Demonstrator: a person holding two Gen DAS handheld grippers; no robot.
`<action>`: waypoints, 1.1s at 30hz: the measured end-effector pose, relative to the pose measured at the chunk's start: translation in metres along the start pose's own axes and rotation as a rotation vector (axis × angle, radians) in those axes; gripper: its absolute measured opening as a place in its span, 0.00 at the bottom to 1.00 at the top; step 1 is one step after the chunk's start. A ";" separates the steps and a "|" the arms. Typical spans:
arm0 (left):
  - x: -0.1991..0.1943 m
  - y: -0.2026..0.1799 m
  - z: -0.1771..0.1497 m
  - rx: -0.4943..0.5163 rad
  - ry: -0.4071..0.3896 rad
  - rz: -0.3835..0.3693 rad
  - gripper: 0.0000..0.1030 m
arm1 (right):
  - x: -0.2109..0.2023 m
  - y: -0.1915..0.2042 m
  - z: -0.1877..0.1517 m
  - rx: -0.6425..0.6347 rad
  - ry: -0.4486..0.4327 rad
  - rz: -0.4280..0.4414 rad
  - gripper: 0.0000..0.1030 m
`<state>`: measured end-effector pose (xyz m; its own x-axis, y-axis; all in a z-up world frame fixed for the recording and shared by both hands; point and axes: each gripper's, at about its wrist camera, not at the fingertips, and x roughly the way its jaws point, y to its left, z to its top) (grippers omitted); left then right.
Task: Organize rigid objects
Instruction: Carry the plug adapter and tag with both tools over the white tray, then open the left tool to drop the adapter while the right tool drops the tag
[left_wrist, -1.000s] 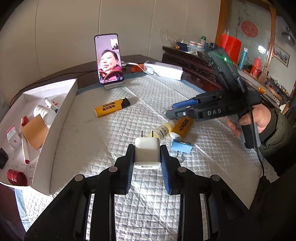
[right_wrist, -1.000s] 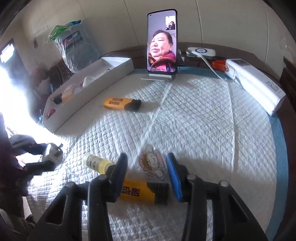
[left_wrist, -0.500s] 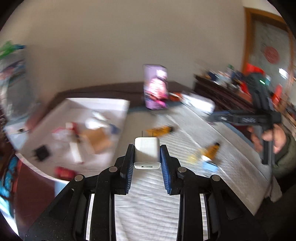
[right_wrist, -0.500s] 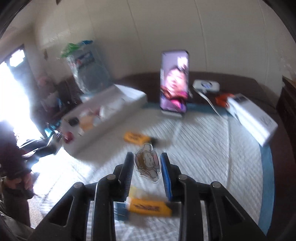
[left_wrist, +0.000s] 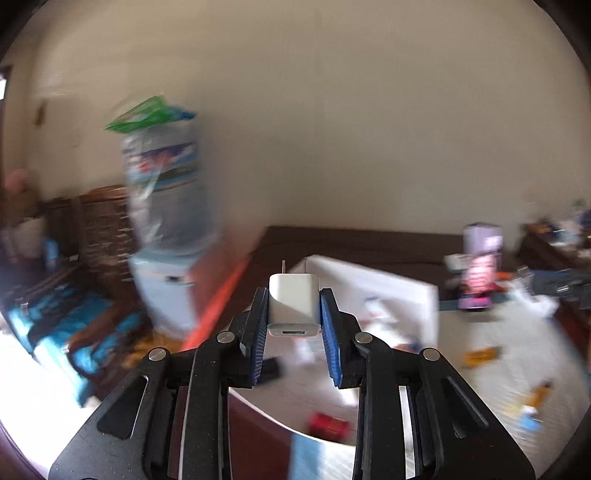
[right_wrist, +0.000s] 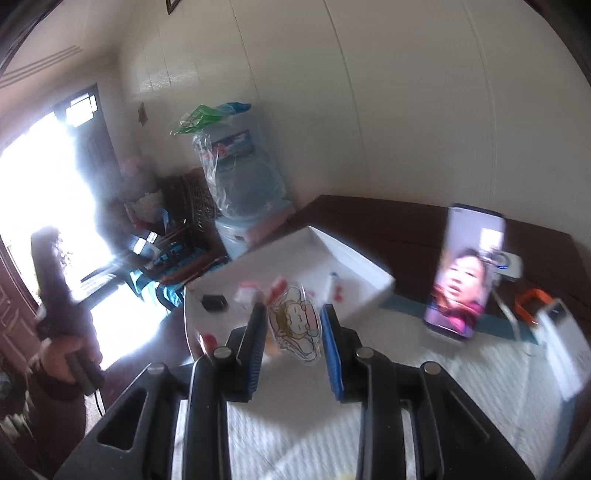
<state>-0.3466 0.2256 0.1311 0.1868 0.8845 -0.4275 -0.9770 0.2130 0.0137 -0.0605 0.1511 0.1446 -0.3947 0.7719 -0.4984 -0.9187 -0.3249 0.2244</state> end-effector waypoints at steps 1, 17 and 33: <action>0.012 0.003 -0.002 -0.018 0.024 0.015 0.26 | 0.011 0.001 0.004 0.011 0.010 0.005 0.28; 0.105 0.010 -0.016 -0.163 0.184 0.072 0.26 | 0.167 -0.029 0.014 0.269 0.161 -0.016 0.28; 0.128 0.015 -0.033 -0.303 0.192 0.005 0.87 | 0.193 -0.044 0.002 0.293 0.175 -0.062 0.72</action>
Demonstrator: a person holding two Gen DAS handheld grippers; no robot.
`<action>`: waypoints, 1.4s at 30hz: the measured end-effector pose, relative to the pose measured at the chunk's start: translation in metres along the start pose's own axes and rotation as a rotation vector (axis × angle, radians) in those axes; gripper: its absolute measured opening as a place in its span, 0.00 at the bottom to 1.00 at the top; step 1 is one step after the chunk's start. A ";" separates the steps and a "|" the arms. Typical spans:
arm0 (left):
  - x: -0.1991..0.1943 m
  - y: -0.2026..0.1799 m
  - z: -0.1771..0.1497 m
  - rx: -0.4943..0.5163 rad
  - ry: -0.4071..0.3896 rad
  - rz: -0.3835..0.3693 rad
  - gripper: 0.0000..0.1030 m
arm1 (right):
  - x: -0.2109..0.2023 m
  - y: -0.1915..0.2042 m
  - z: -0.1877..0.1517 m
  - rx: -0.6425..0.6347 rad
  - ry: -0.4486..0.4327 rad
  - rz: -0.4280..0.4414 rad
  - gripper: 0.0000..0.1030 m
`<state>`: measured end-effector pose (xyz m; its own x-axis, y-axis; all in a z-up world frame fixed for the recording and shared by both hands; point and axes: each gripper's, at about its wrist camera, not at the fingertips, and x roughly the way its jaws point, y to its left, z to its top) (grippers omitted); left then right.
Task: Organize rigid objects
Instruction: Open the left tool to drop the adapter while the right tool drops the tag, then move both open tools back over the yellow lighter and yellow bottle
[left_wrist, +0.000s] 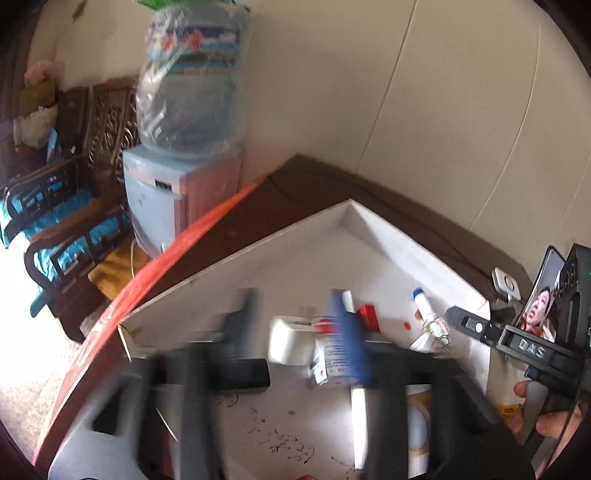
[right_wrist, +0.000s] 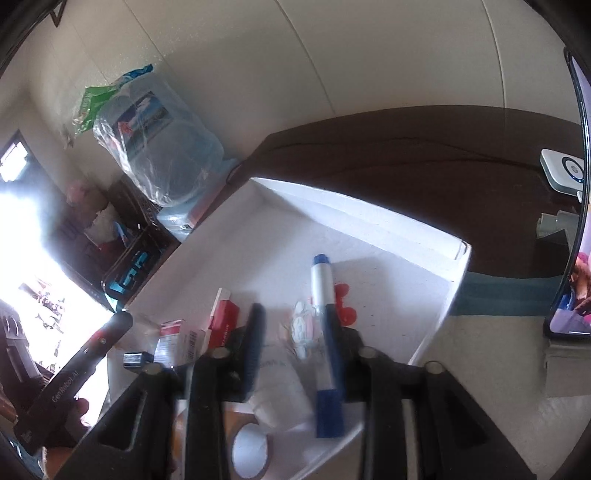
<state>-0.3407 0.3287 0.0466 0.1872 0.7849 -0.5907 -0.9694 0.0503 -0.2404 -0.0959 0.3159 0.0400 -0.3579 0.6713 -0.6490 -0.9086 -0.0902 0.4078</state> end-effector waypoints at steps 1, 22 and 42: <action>-0.006 0.000 -0.001 -0.007 -0.034 -0.006 1.00 | -0.002 0.002 0.000 -0.014 -0.011 0.003 0.86; -0.143 -0.037 -0.015 0.058 -0.295 -0.076 1.00 | -0.212 0.044 -0.056 -0.176 -0.524 0.234 1.00; -0.139 -0.112 -0.050 0.268 -0.203 -0.240 1.00 | -0.221 -0.100 -0.137 0.008 -0.155 -0.082 1.00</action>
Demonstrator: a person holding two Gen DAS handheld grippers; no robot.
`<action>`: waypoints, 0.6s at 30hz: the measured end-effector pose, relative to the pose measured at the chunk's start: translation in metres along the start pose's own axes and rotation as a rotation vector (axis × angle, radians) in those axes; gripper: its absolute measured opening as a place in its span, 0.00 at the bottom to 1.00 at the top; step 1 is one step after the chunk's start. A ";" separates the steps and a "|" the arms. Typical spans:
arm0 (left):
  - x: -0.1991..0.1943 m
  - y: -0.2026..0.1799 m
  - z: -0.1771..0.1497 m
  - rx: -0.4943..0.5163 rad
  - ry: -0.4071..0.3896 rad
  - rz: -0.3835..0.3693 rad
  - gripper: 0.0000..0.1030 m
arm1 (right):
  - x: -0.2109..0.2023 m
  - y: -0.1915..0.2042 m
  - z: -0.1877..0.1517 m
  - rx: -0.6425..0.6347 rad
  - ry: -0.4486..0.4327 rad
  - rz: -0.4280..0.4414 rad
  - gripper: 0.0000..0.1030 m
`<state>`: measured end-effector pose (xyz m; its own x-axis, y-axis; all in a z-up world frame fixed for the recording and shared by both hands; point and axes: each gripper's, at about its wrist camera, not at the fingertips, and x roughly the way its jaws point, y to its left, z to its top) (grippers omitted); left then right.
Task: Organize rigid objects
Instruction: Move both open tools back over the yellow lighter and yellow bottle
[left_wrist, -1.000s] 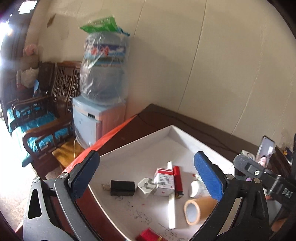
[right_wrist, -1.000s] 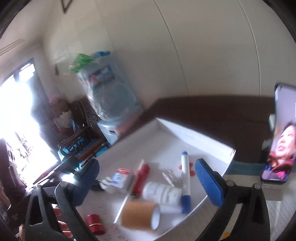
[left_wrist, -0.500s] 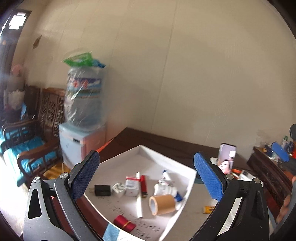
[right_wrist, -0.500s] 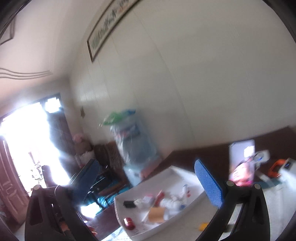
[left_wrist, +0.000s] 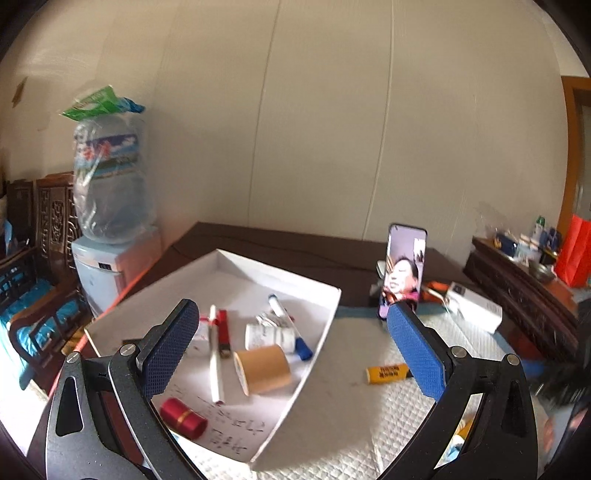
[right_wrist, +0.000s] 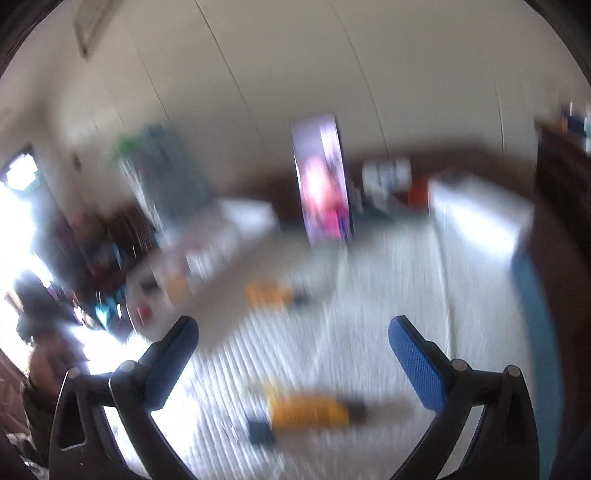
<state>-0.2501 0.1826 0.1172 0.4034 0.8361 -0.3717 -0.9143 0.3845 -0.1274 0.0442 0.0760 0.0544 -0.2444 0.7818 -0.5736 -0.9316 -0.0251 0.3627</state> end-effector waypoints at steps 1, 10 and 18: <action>0.002 -0.003 -0.002 0.004 0.008 -0.006 1.00 | 0.009 0.001 -0.007 0.001 0.037 0.011 1.00; 0.013 -0.020 -0.017 0.083 0.051 -0.014 1.00 | 0.066 0.052 -0.024 -0.278 0.188 -0.024 0.83; 0.060 -0.059 -0.028 0.208 0.213 -0.168 1.00 | 0.056 0.040 -0.032 -0.314 0.238 -0.006 0.19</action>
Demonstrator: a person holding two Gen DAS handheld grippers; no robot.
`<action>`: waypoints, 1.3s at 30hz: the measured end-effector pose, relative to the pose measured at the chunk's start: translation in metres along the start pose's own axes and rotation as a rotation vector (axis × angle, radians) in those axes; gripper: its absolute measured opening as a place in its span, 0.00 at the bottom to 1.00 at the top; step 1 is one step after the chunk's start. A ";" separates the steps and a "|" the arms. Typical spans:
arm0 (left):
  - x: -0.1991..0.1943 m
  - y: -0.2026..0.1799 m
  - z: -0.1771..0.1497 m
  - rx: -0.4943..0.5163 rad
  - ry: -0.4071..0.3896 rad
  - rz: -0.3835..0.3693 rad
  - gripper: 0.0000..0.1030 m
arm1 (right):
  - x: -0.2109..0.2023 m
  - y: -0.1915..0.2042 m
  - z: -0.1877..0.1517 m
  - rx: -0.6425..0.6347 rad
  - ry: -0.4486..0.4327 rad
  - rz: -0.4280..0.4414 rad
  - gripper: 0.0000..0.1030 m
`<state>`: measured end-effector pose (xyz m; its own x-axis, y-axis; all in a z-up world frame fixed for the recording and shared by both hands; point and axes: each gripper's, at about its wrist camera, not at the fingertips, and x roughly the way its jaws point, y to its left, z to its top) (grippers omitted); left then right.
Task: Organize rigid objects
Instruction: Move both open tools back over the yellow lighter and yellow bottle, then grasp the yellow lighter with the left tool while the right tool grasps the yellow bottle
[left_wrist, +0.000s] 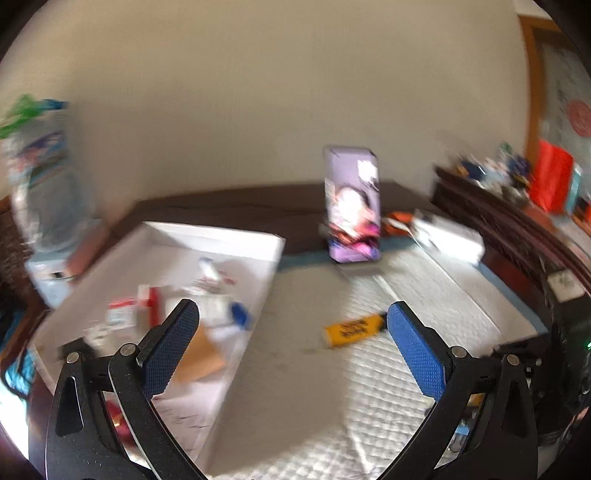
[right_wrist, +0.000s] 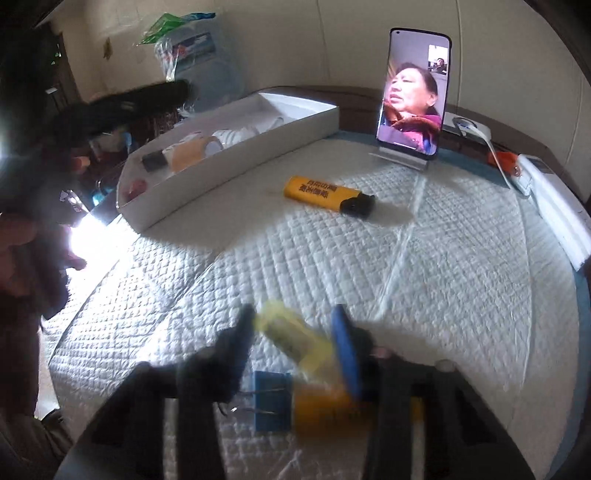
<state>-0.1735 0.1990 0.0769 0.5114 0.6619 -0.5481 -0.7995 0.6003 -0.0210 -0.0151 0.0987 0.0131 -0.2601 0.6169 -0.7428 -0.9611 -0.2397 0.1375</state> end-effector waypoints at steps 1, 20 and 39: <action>0.011 -0.005 0.000 0.019 0.041 -0.031 1.00 | -0.004 -0.002 -0.001 0.006 -0.007 -0.002 0.18; 0.128 -0.071 -0.009 0.360 0.309 -0.111 0.98 | -0.020 -0.098 -0.024 0.508 -0.140 0.261 0.21; 0.113 -0.070 -0.011 0.376 0.349 -0.193 0.62 | -0.014 -0.037 -0.017 0.167 -0.053 -0.013 0.40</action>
<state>-0.0629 0.2271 0.0073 0.4516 0.3735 -0.8103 -0.5009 0.8577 0.1162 0.0253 0.0860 0.0075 -0.2474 0.6586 -0.7107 -0.9655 -0.1057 0.2381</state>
